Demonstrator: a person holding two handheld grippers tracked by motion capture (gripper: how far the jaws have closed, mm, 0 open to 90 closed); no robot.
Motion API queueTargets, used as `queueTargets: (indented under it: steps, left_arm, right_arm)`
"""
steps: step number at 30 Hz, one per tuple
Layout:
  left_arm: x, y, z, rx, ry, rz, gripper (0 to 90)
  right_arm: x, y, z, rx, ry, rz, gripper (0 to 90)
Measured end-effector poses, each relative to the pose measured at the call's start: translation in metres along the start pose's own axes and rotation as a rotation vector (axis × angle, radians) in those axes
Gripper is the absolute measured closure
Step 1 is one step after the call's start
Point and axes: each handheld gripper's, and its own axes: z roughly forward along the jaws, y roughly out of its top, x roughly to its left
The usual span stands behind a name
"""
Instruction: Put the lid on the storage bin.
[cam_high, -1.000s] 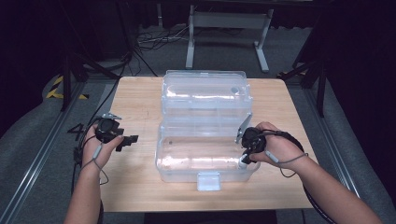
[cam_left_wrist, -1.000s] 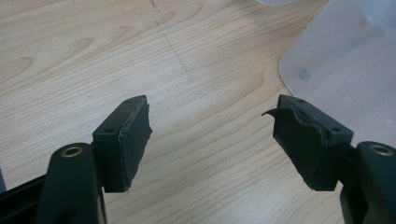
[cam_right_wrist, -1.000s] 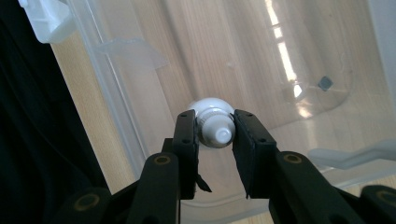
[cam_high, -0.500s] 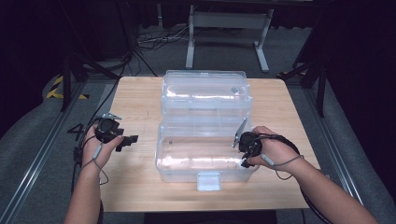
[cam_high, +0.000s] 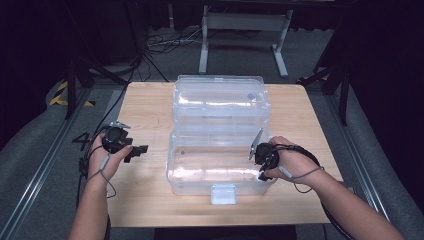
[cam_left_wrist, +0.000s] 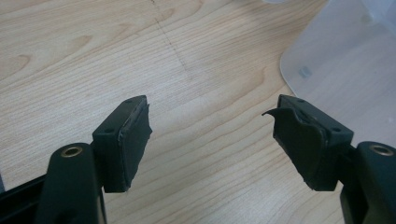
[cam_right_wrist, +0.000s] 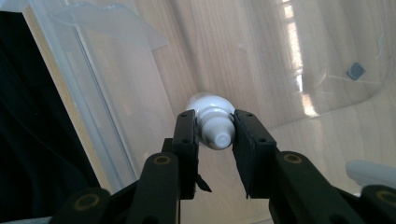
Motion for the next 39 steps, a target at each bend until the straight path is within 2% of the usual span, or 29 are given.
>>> queueTargets:
  steps: [25, 27, 35, 39]
  left_arm:
    - [0.0, 0.0, 0.0, 0.001, -0.001, 0.0, 27.8]
    - [0.0, 0.0, 0.0, 0.002, -0.001, 0.0, 27.8]
    - [0.0, 0.0, 0.0, 0.002, -0.001, 0.0, 27.8]
    - [0.001, 0.0, 0.0, -0.001, -0.001, 0.001, 27.8]
  right_arm:
    - [0.001, 0.001, 0.0, 0.0, -0.004, 0.001, 70.4]
    - [0.002, 0.001, -0.001, -0.012, 0.013, 0.005, 68.4]
    - [0.002, 0.0, -0.005, -0.031, 0.02, 0.009, 64.9]
    - [0.002, -0.001, -0.011, -0.061, 0.025, 0.013, 63.3]
